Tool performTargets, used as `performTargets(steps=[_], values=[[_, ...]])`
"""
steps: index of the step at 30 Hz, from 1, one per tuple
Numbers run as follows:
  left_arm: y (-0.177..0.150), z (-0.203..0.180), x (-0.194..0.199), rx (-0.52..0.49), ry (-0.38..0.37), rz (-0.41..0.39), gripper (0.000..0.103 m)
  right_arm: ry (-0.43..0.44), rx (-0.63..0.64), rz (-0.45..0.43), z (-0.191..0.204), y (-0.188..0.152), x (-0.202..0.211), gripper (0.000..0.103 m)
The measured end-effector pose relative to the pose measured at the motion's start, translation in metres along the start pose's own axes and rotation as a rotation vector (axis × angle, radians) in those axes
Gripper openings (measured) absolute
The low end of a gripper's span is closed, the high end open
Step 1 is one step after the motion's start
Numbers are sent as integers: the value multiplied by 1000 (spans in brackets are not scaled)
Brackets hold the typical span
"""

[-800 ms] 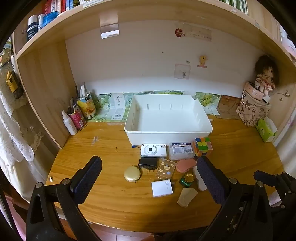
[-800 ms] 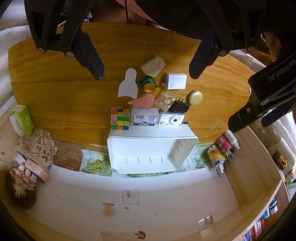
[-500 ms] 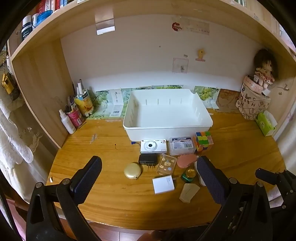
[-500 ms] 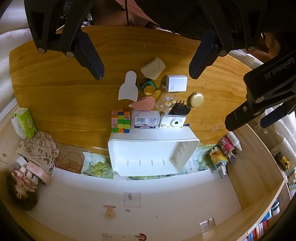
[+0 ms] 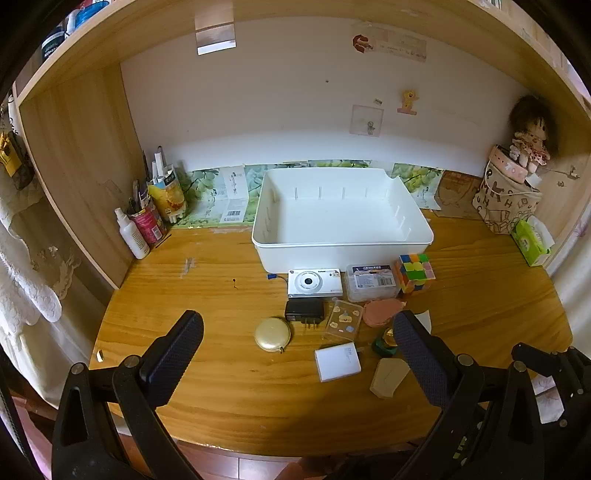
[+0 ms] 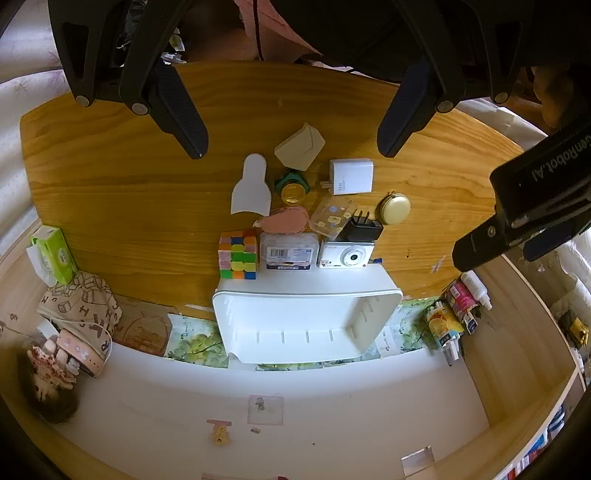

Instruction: Organize rigid objects

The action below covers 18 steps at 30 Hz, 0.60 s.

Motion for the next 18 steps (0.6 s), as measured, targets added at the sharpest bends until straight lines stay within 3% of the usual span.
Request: performTargets(steps=[12,18], values=[[3,9,-4,-17,-68,19,102,-46,-16,23,17,-15,-3,93],[1,9,-5,-28,-63,30,102,-50,-38,48,16,-19,-3,93]])
Point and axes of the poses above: each gripper's, at about its wrist camera, not at the fingertips, and x roughly against the way its jaws point, z to its left, y to its top, the point moved 9 cm from there along -x, roughly the way its jaws point, and after that the axes turned 3 degrees about z, right-handed, at the moved point
